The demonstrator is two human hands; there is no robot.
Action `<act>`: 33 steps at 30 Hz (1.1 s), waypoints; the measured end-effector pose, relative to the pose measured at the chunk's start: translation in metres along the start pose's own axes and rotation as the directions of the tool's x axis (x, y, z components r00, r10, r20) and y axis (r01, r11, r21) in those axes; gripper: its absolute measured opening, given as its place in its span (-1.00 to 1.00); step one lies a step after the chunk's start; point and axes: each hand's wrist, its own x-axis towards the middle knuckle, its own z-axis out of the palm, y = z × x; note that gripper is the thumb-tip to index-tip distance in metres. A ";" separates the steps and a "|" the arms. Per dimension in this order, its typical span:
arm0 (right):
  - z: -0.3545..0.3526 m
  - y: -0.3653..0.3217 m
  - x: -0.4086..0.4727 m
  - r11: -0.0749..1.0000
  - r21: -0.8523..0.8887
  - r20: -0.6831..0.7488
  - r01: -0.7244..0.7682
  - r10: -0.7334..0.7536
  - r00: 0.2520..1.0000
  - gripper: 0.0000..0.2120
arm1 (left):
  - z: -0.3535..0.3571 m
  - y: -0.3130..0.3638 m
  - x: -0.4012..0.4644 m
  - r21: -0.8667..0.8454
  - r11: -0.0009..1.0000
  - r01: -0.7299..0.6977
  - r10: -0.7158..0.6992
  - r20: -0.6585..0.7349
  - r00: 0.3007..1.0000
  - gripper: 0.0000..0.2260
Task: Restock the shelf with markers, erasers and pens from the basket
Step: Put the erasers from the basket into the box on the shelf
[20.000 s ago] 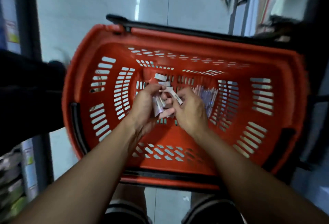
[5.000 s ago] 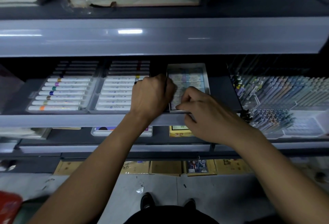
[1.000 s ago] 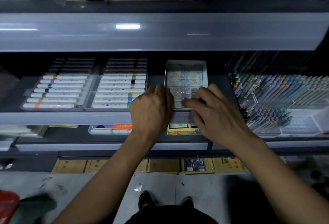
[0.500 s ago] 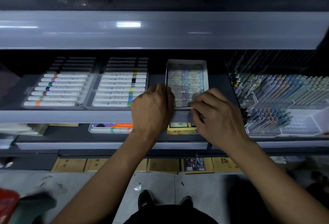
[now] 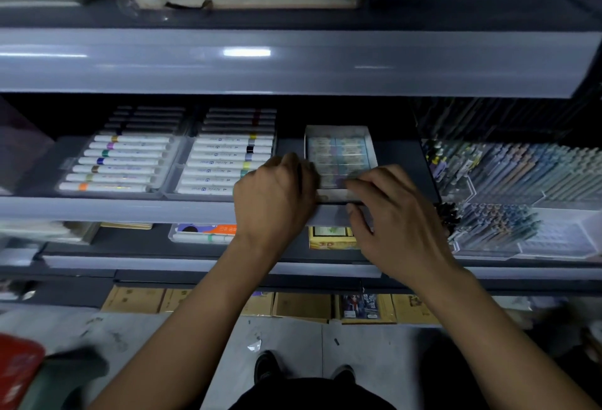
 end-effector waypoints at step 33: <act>0.150 -0.329 -0.062 0.913 0.386 0.529 0.131 -0.335 0.780 -0.73 | -0.201 -0.211 -0.349 0.361 0.691 0.626 -0.710 0.177 0.681 -0.72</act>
